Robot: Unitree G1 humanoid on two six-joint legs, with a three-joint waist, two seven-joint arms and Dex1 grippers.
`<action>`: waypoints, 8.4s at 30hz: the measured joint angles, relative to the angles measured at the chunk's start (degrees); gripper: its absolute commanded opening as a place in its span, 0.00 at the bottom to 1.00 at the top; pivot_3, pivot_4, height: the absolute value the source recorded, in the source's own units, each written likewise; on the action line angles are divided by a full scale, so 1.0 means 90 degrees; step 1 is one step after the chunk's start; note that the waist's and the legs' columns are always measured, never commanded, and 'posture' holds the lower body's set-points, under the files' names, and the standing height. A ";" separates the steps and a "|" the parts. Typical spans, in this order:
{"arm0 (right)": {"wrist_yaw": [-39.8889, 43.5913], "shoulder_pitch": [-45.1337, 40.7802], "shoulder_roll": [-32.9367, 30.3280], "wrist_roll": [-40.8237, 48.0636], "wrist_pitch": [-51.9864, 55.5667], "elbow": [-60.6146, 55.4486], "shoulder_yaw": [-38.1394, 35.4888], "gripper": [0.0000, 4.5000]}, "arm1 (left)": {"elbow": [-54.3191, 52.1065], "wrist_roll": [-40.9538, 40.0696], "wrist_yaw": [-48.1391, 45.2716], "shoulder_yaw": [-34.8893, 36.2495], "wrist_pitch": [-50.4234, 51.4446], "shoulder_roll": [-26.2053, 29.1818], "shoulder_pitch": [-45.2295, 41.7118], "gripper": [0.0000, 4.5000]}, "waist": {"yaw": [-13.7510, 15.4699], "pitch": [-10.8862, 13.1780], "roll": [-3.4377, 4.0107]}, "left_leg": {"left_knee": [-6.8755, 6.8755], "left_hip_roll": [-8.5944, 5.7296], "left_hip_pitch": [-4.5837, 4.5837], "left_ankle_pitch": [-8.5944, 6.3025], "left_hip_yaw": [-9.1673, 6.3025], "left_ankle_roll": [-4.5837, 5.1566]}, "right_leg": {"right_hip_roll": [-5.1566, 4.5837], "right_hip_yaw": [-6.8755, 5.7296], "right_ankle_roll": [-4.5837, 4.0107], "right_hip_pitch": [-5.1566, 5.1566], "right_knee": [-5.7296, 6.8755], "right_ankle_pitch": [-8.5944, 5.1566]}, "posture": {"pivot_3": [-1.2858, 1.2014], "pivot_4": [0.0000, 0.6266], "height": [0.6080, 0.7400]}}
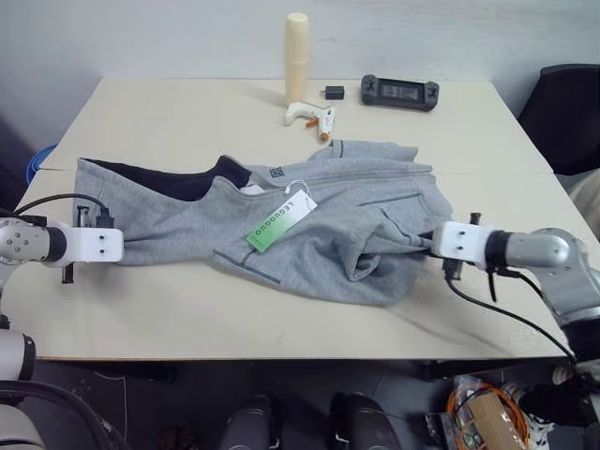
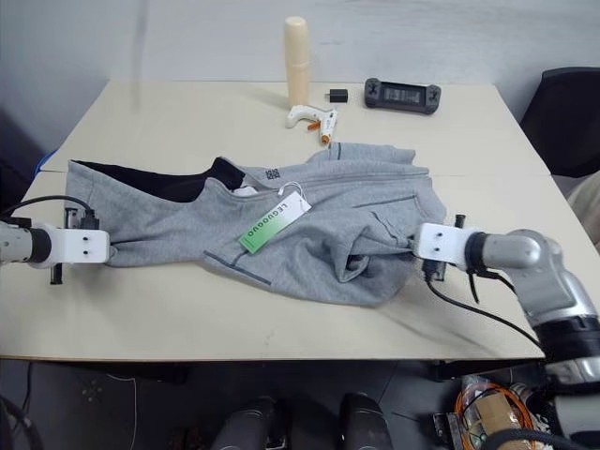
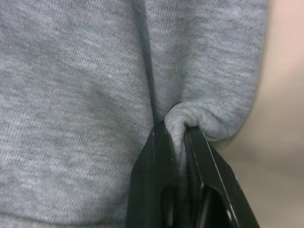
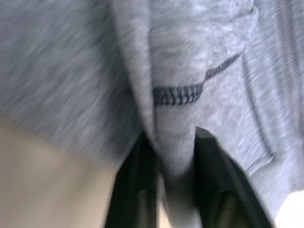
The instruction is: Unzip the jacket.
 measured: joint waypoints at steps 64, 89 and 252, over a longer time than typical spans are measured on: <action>0.0605 0.1164 -0.0609 0.1530 0.3606 -0.2762 -0.0196 0.09 | -0.6459 -0.2914 -0.3267 0.0221 0.5269 -0.0784 0.1915 0.18 | 0.0034 0.0036 -0.0033 | 0.0070 0.0020 0.0000 -0.0032 -0.0020 -0.0004 | 0.0007 0.0043 0.0004 0.0026 -0.0014 0.0002 | 0.52 0.24 1.00; 0.0439 0.3816 -0.0594 0.2524 0.4355 -0.4807 -0.2369 0.33 | -0.8682 -0.3603 -0.3431 0.1754 0.5906 0.0273 0.4921 0.23 | 0.0247 0.0009 0.0078 | 0.0022 0.0054 0.0024 -0.0042 -0.0015 -0.0035 | 0.0032 0.0041 -0.0029 0.0033 -0.0048 0.0014 | 0.52 0.24 1.00; -0.3827 0.0791 0.2782 -0.1223 0.2756 -0.3106 -0.1078 0.01 | -0.4921 -0.3386 -0.3597 0.0493 0.4143 -0.2895 0.1473 0.86 | -0.0014 0.0009 0.0032 | 0.0100 0.0113 0.0003 -0.0047 0.0014 -0.0065 | 0.0164 0.0106 -0.0053 -0.0001 0.0036 -0.0004 | 0.52 0.24 1.00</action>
